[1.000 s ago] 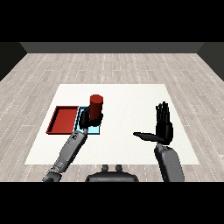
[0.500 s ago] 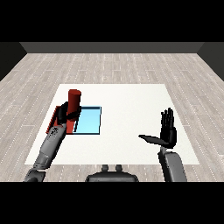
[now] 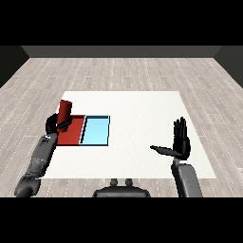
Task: Pick the red can and put it in the red box
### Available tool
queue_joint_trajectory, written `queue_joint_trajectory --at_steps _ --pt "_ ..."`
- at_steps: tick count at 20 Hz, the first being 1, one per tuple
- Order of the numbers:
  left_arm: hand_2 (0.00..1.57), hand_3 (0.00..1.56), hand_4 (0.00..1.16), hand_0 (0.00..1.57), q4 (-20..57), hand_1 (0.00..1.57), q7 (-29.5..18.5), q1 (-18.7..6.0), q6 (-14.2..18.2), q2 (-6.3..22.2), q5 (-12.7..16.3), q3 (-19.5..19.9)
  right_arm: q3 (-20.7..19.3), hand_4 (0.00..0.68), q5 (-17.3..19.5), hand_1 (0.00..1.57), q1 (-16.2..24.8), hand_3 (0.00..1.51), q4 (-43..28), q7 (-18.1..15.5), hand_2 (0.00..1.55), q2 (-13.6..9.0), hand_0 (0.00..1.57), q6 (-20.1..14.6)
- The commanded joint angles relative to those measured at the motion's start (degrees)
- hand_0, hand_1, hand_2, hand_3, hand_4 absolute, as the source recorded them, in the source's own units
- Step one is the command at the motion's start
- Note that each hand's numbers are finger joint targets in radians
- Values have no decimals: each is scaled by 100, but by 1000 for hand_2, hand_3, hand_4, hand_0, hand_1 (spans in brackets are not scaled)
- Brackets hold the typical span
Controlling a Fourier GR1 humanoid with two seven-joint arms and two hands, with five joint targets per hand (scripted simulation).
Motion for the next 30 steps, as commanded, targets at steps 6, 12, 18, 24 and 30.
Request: queue_joint_trajectory --at_steps 6,12,18,24,30 --pt "1344 1350 919 1398 2618 1398 -431 -940 273 -532 -535 38 191 0 553 0 -234 0 763 -389 0 166 0 -152" --pt "1369 1276 938 1353 3252 1353 -736 -1035 -159 -509 -377 326 148 0 787 0 -707 0 1416 -554 0 238 0 -272" --pt "0 0 270 0 3811 0 -156 -1338 -738 -451 -1234 -467 46 0 584 0 -470 0 1199 -599 0 113 0 -15" --pt "0 0 0 0 3755 0 -184 -1433 -529 -39 -985 -103 -168 0 287 0 -298 0 696 -449 0 -82 0 312" --pt "0 0 0 0 2552 0 -2212 -1257 -262 -224 381 1244 -179 0 133 0 -489 0 1028 -517 0 143 0 282"
